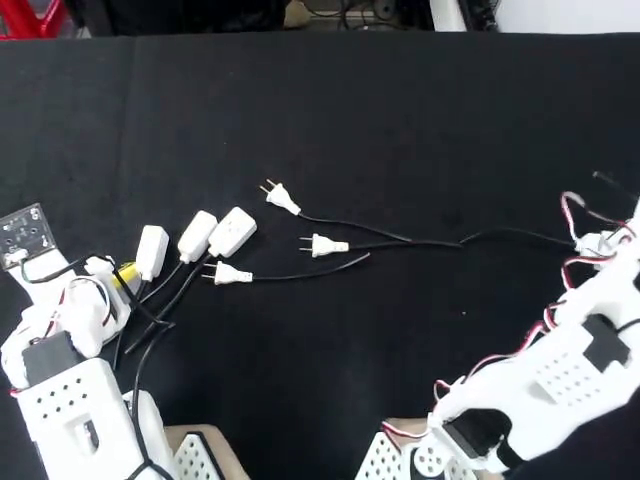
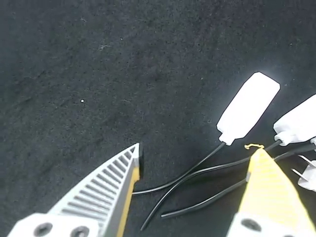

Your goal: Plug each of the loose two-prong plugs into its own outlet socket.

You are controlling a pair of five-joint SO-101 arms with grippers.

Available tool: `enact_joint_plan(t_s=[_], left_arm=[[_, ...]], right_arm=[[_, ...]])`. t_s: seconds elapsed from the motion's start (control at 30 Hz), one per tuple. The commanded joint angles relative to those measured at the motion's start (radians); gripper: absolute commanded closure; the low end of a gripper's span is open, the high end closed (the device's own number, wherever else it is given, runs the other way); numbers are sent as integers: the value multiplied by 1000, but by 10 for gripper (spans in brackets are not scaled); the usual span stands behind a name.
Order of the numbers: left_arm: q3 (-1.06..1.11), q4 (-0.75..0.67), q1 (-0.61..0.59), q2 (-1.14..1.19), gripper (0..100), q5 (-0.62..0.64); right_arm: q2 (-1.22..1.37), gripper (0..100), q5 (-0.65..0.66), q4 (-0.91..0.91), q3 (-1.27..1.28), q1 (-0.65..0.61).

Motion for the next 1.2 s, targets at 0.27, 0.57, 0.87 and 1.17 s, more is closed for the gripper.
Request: enact_joint_plan(t_s=[0.27, 0.57, 0.87, 1.17], left_arm=[[-7, -20, -1, -5, 661, -8], [-7, -20, -5, -5, 661, -8], [8, -25, -7, -5, 661, -8], [8, -26, 2, -5, 661, -6]], right_arm=[[-344, 789, -354, 763, -173, -276], [-397, 896, -790, 945, -113, -703], [-383, 895, -928, 908, 48, -1177], [-383, 895, -990, 646, 130, -1258]])
